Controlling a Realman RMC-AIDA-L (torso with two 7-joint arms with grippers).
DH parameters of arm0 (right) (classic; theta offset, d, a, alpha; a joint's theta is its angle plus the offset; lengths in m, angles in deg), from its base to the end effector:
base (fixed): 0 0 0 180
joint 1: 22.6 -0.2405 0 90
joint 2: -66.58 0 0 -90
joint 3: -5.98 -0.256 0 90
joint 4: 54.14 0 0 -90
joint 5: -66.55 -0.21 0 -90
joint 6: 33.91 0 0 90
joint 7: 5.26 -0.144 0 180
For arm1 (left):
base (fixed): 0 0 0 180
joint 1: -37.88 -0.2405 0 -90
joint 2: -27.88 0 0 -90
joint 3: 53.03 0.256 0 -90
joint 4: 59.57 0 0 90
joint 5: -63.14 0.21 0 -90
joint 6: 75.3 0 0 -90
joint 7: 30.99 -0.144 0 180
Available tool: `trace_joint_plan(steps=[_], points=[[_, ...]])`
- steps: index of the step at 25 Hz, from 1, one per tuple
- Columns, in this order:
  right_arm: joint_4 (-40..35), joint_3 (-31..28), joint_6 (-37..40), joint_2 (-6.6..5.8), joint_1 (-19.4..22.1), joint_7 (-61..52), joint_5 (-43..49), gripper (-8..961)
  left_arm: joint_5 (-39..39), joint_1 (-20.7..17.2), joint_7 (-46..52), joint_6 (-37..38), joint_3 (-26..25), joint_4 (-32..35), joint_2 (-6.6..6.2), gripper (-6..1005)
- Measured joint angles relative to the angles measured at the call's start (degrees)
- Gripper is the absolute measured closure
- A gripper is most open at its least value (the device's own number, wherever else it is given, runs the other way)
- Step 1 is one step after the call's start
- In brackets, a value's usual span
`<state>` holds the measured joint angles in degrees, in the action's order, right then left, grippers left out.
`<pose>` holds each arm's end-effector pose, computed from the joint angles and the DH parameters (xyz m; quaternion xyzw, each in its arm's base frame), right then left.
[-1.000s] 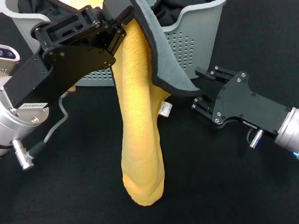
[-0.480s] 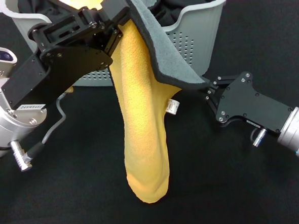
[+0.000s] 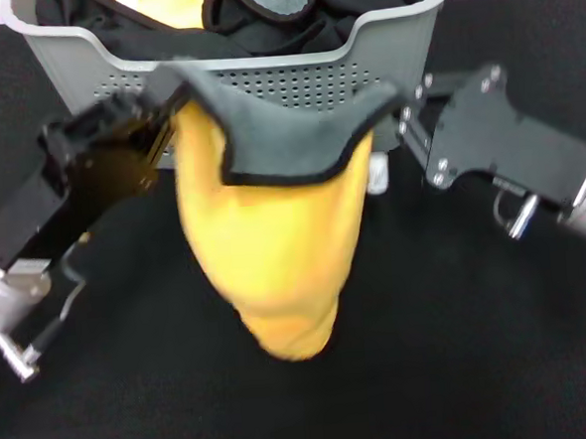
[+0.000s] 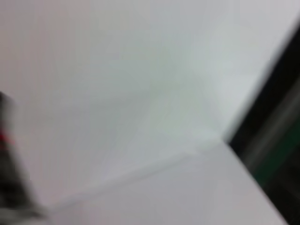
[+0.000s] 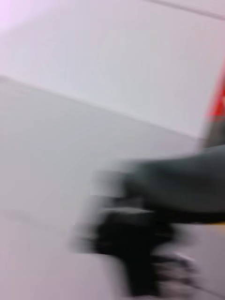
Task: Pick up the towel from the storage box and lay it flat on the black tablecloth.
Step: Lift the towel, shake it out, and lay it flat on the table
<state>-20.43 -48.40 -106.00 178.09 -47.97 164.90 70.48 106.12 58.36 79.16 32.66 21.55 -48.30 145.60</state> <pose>0.1911 0.3138 -0.0483 -0.8502 -0.1113 0.3977 0.3266 -0.2539 0.2558 0.0060 0.5843 0.5100 0.6225 0.1045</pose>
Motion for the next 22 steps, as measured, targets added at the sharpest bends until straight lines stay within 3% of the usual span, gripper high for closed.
trace_joint_plan(steps=[4,7,12,13,17,19,22], points=[[10.2,-5.5,-1.5,-3.61,0.9,-3.6,6.8,947,0.1,-0.8,-4.2,-6.9,-0.7,-6.1,-0.5,952],[16.0,-13.7,-1.6,-4.08,1.8,-9.4,15.0,947,0.2,-1.7,-5.2,-11.2,-0.3,-5.9,0.05,947],[22.0,-26.8,-1.6,-1.24,2.0,-18.9,29.5,947,0.2,-2.3,-6.1,-15.9,-0.5,-6.1,0.52,935],[24.5,-30.8,-1.5,-0.09,2.1,-22.5,34.1,947,0.3,-2.3,-6.1,-17.6,-0.4,-6.1,0.63,933],[27.0,-35.2,-1.3,1.19,1.9,-26.5,38.6,947,1.0,-2.3,-6.1,-23.1,0.2,-6.2,1.35,923],[29.1,-39.5,-0.8,2.51,0.9,-29.8,42.6,947,1.4,-2.3,-6.1,-26.1,0.3,-6.2,1.94,918],[29.5,-40.2,0.6,2.78,-0.3,-30.6,43.7,947,2.8,-2.2,-6.5,-27.5,0.3,-6.3,2.27,911]])
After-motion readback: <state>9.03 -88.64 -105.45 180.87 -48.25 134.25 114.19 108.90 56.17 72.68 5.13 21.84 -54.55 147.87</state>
